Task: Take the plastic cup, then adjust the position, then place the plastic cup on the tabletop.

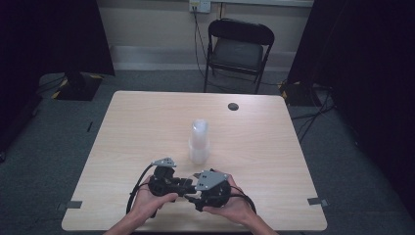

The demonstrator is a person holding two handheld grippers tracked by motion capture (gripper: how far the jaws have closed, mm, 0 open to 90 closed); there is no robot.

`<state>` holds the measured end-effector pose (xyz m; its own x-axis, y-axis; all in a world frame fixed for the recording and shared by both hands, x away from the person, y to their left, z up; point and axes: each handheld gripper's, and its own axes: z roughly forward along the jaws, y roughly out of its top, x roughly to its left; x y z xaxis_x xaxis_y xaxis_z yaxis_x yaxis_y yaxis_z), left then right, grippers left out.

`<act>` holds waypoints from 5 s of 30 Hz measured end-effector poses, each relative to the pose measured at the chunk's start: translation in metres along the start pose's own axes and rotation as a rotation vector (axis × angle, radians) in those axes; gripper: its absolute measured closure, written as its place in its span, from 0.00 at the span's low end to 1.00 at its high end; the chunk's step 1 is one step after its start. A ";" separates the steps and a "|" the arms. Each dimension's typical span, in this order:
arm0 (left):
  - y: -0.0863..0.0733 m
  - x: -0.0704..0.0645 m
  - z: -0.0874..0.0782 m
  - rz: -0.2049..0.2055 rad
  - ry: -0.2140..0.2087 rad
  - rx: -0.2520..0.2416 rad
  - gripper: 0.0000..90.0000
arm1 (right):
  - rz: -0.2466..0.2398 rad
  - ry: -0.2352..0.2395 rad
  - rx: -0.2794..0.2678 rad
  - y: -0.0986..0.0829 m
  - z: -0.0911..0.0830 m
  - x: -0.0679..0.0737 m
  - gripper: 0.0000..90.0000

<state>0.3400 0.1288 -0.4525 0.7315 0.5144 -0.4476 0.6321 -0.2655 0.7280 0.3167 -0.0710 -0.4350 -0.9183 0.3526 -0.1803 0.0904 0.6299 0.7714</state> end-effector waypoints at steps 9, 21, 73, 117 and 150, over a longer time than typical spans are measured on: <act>-0.001 0.001 -0.011 0.062 0.046 -0.088 0.48 | 0.033 -0.019 0.004 -0.007 -0.004 -0.007 0.33; -0.001 0.006 -0.020 0.098 0.140 -0.149 0.37 | 0.069 -0.079 0.026 -0.018 -0.007 -0.022 0.33; -0.031 0.018 -0.030 0.198 0.284 -0.043 0.29 | 0.464 -0.314 -0.173 -0.019 -0.039 -0.139 0.33; -0.033 0.025 -0.034 0.188 0.301 -0.042 0.28 | 0.627 -0.453 -0.085 -0.043 0.032 -0.212 0.30; -0.032 0.025 -0.032 0.189 0.307 -0.034 0.28 | 0.633 -0.399 -0.061 -0.061 0.027 -0.189 0.27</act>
<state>0.3303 0.1761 -0.4708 0.7205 0.6811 -0.1300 0.4802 -0.3549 0.8022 0.4951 -0.1571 -0.4648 -0.4872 0.8662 0.1107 0.5230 0.1880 0.8313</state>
